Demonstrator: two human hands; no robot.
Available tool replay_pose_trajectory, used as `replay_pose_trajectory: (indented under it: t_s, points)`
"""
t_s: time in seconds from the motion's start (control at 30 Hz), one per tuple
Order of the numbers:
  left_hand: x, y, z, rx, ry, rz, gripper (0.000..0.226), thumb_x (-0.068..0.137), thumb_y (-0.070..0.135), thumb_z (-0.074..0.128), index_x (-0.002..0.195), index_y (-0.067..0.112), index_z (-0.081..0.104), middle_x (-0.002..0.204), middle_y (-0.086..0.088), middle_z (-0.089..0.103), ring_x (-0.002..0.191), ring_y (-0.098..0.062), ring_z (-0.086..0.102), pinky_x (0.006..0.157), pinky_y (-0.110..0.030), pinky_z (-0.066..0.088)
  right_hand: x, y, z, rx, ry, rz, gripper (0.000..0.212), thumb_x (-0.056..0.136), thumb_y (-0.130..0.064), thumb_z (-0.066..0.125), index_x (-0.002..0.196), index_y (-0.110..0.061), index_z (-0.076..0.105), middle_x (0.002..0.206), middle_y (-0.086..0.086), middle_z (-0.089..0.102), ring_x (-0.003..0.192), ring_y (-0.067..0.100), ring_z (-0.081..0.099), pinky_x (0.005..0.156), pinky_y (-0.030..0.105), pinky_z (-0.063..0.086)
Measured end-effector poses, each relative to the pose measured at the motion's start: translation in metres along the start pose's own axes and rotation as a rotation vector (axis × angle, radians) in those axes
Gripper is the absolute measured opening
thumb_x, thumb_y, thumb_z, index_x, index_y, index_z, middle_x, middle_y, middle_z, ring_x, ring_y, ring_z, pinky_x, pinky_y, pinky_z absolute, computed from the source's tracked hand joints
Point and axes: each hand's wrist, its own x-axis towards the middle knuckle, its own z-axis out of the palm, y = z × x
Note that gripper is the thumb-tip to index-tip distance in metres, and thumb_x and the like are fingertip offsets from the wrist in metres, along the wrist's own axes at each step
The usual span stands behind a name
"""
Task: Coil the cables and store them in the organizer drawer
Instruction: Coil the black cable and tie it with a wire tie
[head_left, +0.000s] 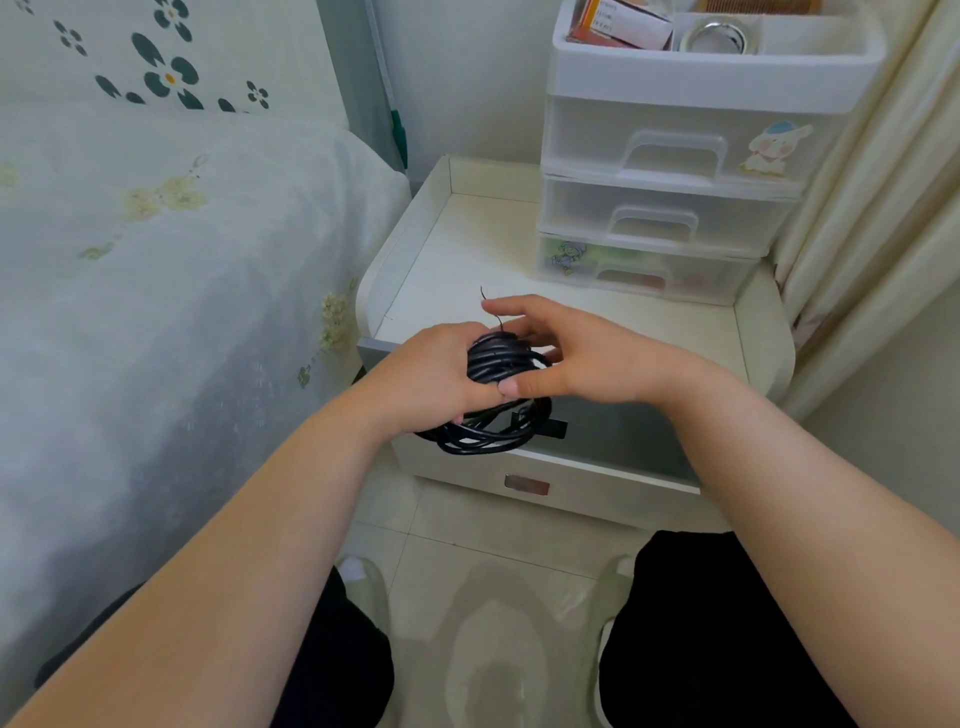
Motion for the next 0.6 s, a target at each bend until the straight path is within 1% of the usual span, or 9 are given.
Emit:
replay_pose_trajectory:
  t_s: [0.07,0.1,0.2,0.23,0.3,0.4,0.5,0.6]
  points:
    - [-0.001,0.001,0.001,-0.001,-0.031,0.016,0.021,0.078,0.037,0.073,0.092,0.035,0.058,0.077,0.011,0.066,0.046,-0.002,0.059,0.048,-0.016,0.046,-0.003,-0.001,-0.002,0.005,-0.01,0.008,0.069,0.08,-0.019,0.075,0.139,-0.03,0.04,0.129,-0.009,0.053,0.117,0.003,0.051,0.098,0.014,0.041]
    - [-0.001,0.002,0.001,0.001,-0.038,0.018,0.021,0.078,0.037,0.074,0.092,0.035,0.057,0.077,0.011,0.066,0.046,-0.002,0.059,0.048,-0.017,0.046,-0.004,-0.001,-0.003,0.009,-0.005,0.001,0.065,0.08,-0.017,0.074,0.136,-0.029,0.044,0.128,-0.011,0.054,0.117,0.002,0.051,0.096,0.014,0.042]
    - [0.0,0.002,0.001,-0.004,-0.022,0.011,0.026,0.077,0.038,0.075,0.096,0.029,0.06,0.075,0.008,0.067,0.047,-0.008,0.061,0.051,-0.022,0.05,-0.008,-0.001,-0.003,0.053,0.087,-0.051,0.049,0.081,-0.014,0.072,0.125,-0.028,0.056,0.122,-0.01,0.059,0.113,0.001,0.055,0.097,0.024,0.046]
    - [0.001,0.002,0.002,-0.018,-0.004,0.011,0.025,0.077,0.037,0.075,0.095,0.027,0.06,0.072,0.008,0.066,0.047,-0.009,0.061,0.051,-0.021,0.05,-0.008,-0.001,-0.002,0.087,0.125,-0.071,0.045,0.082,-0.012,0.071,0.122,-0.027,0.059,0.121,-0.008,0.06,0.112,0.002,0.056,0.096,0.025,0.047]
    - [0.002,0.002,0.002,-0.058,0.041,0.007,0.023,0.078,0.036,0.075,0.093,0.024,0.061,0.061,0.01,0.063,0.046,-0.009,0.059,0.049,-0.016,0.046,-0.008,-0.001,0.001,0.166,0.193,-0.1,0.041,0.083,-0.008,0.069,0.119,-0.026,0.061,0.121,-0.004,0.06,0.111,0.003,0.057,0.096,0.025,0.049]
    - [0.003,0.003,0.001,-0.103,0.072,0.001,0.022,0.079,0.034,0.074,0.092,0.021,0.062,0.048,0.015,0.058,0.045,-0.009,0.057,0.048,-0.012,0.042,-0.007,-0.001,0.005,0.242,0.276,-0.128,0.038,0.083,-0.008,0.069,0.115,-0.028,0.062,0.119,-0.008,0.058,0.111,0.005,0.057,0.097,0.026,0.048]
    - [0.003,0.003,0.001,-0.121,0.088,-0.005,0.023,0.081,0.034,0.073,0.095,0.02,0.063,0.044,0.014,0.057,0.044,-0.008,0.055,0.048,-0.012,0.041,-0.005,0.0,0.01,0.296,0.335,-0.141,0.035,0.083,-0.006,0.069,0.112,-0.026,0.064,0.113,-0.007,0.059,0.109,0.006,0.059,0.098,0.027,0.048]
    - [0.003,0.003,0.001,-0.098,0.081,-0.008,0.023,0.081,0.034,0.073,0.093,0.018,0.062,0.043,0.014,0.057,0.043,-0.007,0.055,0.047,-0.011,0.041,-0.003,-0.001,0.015,0.346,0.397,-0.173,0.027,0.083,-0.004,0.068,0.101,-0.023,0.07,0.102,-0.004,0.062,0.098,0.009,0.061,0.093,0.029,0.051]
